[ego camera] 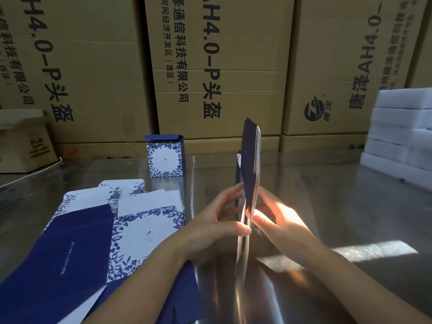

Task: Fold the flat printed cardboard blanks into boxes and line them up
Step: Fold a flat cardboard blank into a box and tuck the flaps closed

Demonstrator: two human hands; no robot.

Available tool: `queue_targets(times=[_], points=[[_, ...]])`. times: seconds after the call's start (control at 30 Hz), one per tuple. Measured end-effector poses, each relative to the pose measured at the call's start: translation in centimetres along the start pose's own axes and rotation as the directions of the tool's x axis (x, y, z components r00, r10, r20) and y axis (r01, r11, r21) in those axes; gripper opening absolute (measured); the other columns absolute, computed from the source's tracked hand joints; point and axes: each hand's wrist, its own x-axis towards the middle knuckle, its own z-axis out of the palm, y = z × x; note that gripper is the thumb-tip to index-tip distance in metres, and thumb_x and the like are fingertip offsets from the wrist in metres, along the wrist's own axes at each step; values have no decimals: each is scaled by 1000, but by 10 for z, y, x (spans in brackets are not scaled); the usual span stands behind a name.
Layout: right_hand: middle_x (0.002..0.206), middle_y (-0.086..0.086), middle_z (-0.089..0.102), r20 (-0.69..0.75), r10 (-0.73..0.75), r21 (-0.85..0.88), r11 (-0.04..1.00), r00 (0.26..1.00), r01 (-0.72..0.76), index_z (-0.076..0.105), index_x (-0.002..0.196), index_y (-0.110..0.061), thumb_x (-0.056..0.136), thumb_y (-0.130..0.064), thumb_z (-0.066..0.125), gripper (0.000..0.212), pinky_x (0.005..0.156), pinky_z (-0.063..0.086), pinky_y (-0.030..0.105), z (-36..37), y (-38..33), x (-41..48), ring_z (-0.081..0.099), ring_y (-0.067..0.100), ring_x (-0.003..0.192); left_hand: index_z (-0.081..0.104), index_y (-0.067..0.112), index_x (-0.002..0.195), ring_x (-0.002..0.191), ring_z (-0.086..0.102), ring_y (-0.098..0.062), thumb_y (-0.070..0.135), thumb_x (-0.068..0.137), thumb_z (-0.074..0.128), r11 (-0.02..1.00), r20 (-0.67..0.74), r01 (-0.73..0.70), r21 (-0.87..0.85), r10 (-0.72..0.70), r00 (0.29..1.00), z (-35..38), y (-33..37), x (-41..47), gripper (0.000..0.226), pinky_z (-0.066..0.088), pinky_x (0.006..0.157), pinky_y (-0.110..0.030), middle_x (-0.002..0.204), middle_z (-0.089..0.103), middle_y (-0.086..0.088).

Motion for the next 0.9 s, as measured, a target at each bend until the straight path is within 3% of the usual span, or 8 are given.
queue_targets(times=[0.13, 0.23, 0.33, 0.47, 0.57, 0.67, 0.8, 0.9], points=[[110, -23, 58, -58, -32, 5, 999, 998, 32, 33, 137, -48, 85, -49, 59, 59, 70, 39, 0, -1, 6, 3, 57, -14, 86, 35, 36, 139, 113, 54, 1, 11, 62, 56, 999, 3, -6, -43, 6, 1000, -1, -1, 0, 83, 47, 78, -12, 135, 48, 12], [92, -27, 60, -132, -31, 36, 999, 991, 36, 42, 132, -44, 88, -27, 62, 52, 59, 40, 0, -2, 15, 6, 58, -10, 76, 38, 39, 136, 111, 55, 2, 10, 62, 53, 999, -33, 0, -43, -1, 999, -2, -3, 0, 81, 46, 79, -11, 129, 52, 15], [80, -26, 66, -159, -7, 70, 997, 987, 18, 48, 115, -55, 85, -29, 61, 42, 49, 43, 7, -5, 21, 8, 59, 3, 59, 42, 39, 134, 111, 56, -1, 8, 61, 51, 999, -75, 4, -53, -8, 997, -3, -4, 0, 79, 49, 85, -18, 129, 54, 14], [92, -4, 71, -139, -25, 82, 996, 990, 37, 55, 103, -59, 82, -34, 57, 32, 68, 52, 29, -5, 24, 10, 63, 23, 84, 44, 34, 136, 116, 55, -11, 6, 61, 49, 999, -103, 3, -51, -8, 995, -1, -3, 1, 81, 47, 92, -29, 135, 51, 12], [98, -26, 69, -112, -72, 79, 994, 991, 81, 55, 114, -58, 83, -41, 58, 35, 73, 54, 25, -2, 22, 8, 67, 18, 85, 45, 32, 137, 112, 57, -14, 5, 61, 49, 999, -100, 12, -53, -17, 995, 1, -4, 2, 81, 47, 82, -21, 127, 60, 7], [100, -31, 67, -129, -86, 81, 992, 988, 97, 53, 113, -57, 86, -36, 60, 35, 72, 56, 20, 1, 19, 7, 68, 12, 85, 46, 38, 134, 109, 59, -7, 7, 63, 49, 999, -96, 14, -37, -17, 995, 0, -4, 3, 78, 49, 80, -17, 116, 64, 18], [95, -6, 73, -132, -58, 136, 988, 990, 76, 60, 120, -44, 88, -26, 61, 37, 79, 55, 47, -2, 20, 9, 66, 33, 87, 46, 34, 135, 108, 59, -9, 7, 59, 48, 999, -130, -4, -48, -2, 991, 0, -3, 4, 81, 48, 79, -16, 123, 62, 14], [86, 9, 73, -185, -45, 154, 985, 982, 75, 62, 124, -33, 89, -20, 61, 38, 73, 54, 54, -3, 26, 12, 63, 39, 77, 45, 27, 137, 102, 58, -7, 3, 59, 48, 995, -196, -36, -88, 18, 980, 1, -3, 5, 81, 46, 73, -14, 126, 60, 8]])
